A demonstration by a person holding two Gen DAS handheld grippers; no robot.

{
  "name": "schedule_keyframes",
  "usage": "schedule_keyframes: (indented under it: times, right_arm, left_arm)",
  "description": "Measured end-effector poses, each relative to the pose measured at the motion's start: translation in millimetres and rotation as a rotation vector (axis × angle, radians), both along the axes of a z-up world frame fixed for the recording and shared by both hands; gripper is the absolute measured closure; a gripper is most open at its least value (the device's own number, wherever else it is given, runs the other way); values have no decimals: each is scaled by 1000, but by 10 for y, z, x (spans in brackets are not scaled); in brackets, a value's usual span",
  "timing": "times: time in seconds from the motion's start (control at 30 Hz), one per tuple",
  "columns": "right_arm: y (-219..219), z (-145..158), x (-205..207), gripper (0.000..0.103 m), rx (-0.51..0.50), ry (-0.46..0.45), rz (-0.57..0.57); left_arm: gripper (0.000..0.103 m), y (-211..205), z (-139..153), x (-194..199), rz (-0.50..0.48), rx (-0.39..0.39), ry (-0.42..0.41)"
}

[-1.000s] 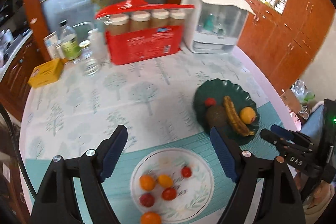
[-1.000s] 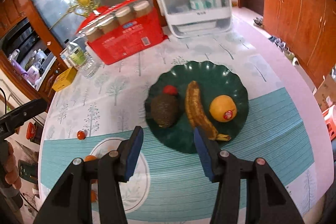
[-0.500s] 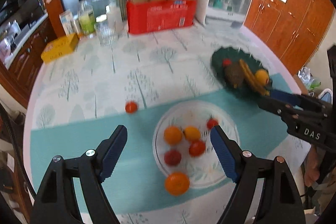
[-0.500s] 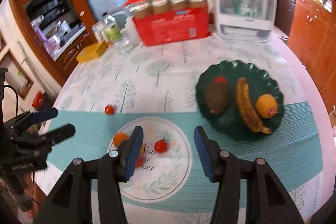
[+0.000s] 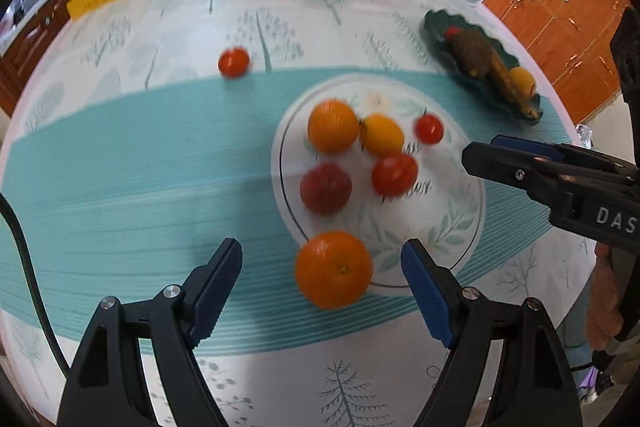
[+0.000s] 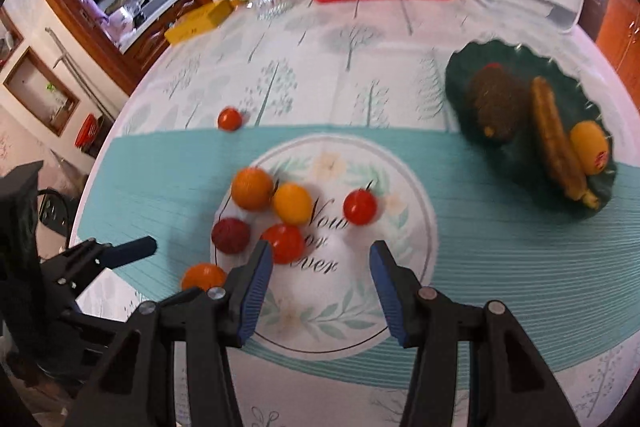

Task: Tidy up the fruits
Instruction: 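Move both open tools back over the white fruit plate, then grasp the orange with the left tool while the right tool grasps a red tomato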

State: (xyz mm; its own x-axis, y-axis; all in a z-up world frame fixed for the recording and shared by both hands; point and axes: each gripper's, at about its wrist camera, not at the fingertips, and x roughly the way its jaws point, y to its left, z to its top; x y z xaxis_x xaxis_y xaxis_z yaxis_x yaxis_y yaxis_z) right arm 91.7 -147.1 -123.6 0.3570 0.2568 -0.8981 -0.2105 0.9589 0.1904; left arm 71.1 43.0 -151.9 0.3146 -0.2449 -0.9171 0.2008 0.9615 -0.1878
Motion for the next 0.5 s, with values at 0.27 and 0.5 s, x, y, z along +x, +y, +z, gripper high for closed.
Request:
schedule_keyframes:
  times: [0.27, 0.5]
  right_arm:
    - [123, -238, 10, 52, 8, 53, 55]
    - [242, -315, 75, 52, 8, 63, 90]
  left_arm:
    - [23, -79, -192, -46, 18, 11, 11]
    - [38, -77, -280, -36, 47, -2, 16]
